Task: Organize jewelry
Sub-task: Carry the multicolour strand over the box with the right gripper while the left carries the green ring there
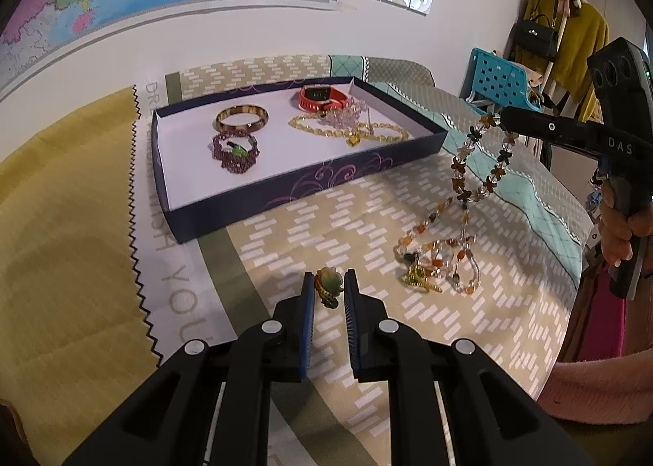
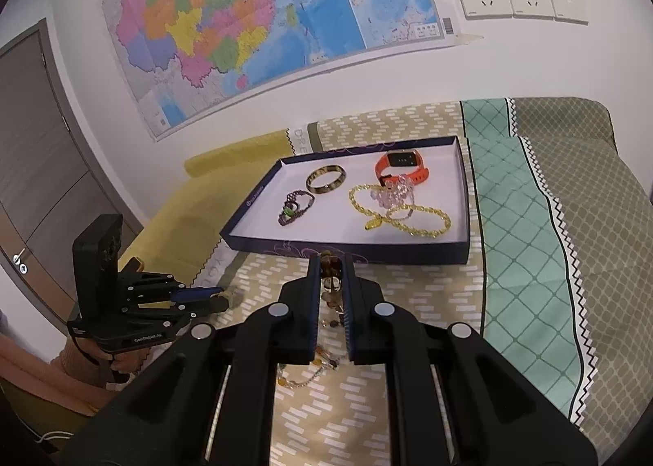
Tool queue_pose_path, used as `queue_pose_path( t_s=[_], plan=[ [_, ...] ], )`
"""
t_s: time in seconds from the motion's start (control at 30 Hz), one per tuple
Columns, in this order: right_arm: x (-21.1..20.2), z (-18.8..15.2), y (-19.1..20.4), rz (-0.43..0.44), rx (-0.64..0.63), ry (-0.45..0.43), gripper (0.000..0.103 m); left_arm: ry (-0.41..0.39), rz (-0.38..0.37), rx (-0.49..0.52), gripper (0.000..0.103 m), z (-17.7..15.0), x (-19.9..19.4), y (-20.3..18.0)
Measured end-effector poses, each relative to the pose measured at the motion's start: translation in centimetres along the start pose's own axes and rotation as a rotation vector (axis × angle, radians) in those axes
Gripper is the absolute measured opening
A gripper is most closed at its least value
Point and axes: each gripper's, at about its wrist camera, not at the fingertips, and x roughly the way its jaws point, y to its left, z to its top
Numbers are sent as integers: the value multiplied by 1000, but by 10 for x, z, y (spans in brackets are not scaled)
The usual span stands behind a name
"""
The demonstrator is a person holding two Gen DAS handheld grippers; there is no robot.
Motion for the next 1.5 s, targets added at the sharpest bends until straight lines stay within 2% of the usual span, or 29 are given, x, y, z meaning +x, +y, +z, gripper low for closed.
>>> queue_pose_path(
  t_s=[0.47, 1.5],
  plan=[
    [8, 25, 7, 2, -30, -29, 10, -85, 10, 1, 13, 32, -14, -1],
    [30, 65, 7, 7, -39, -63, 10, -131, 50, -8, 13, 68, -9, 15]
  ],
)
